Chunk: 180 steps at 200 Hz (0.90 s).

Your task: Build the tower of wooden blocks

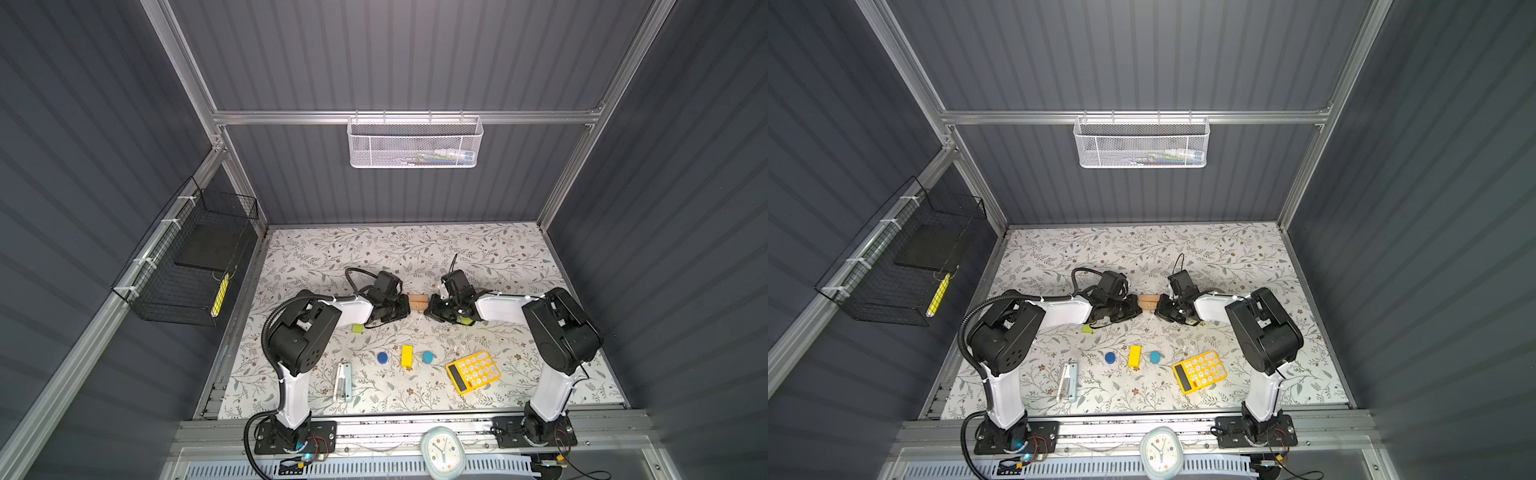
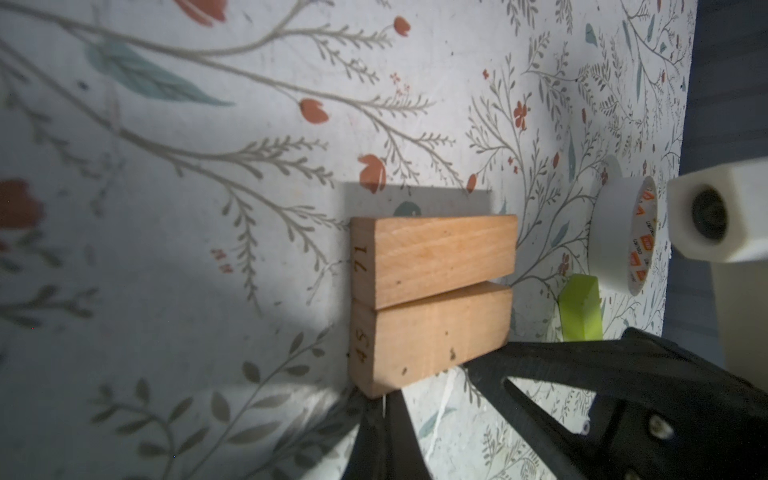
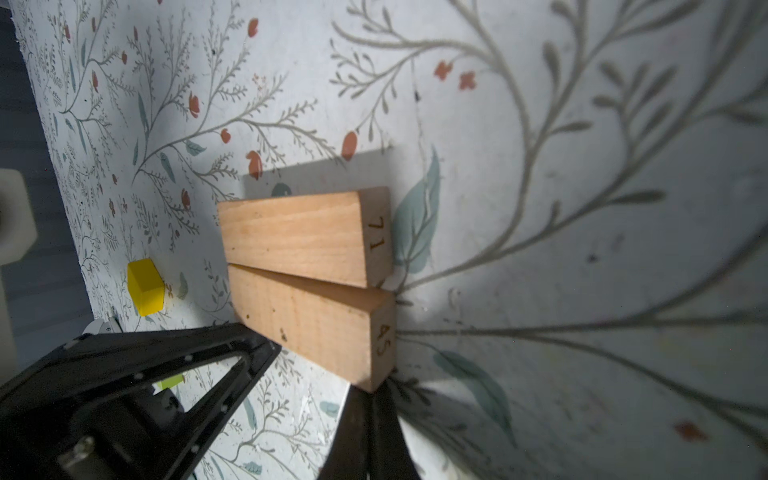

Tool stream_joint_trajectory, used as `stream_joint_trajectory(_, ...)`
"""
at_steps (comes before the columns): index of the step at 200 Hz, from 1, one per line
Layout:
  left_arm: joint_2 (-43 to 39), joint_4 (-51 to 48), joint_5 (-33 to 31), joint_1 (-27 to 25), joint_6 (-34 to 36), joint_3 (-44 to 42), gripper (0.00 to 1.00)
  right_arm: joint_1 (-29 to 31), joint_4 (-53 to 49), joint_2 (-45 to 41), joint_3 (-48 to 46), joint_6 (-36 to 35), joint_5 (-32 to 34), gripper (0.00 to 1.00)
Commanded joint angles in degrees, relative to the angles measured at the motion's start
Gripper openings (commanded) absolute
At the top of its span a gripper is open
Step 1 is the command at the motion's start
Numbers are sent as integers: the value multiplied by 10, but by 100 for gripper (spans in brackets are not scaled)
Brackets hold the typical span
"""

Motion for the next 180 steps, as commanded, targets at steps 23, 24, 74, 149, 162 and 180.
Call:
stream_joint_trajectory(23,27,-44,-5,3,-5,-12,0,0,-23,18,5,1,22,0)
stream_joint_trajectory(24,27,-44,-4,3,-4,-12,0,0,-23,18,5,1,22,0)
stream_joint_trajectory(74,26,-42,-5,3,-6,-15,0,-1,-23,21,7,2,23,0)
stream_joint_trajectory(149,30,-40,-5,3,-7,-16,0,-2,-22,22,5,4,23,0)
stream_joint_trajectory(162,31,-40,-6,3,-7,-14,0,-1,-22,23,5,5,23,0)
stream_joint_trajectory(180,31,-40,-5,3,-7,-15,0,-1,-22,23,5,5,23,0)
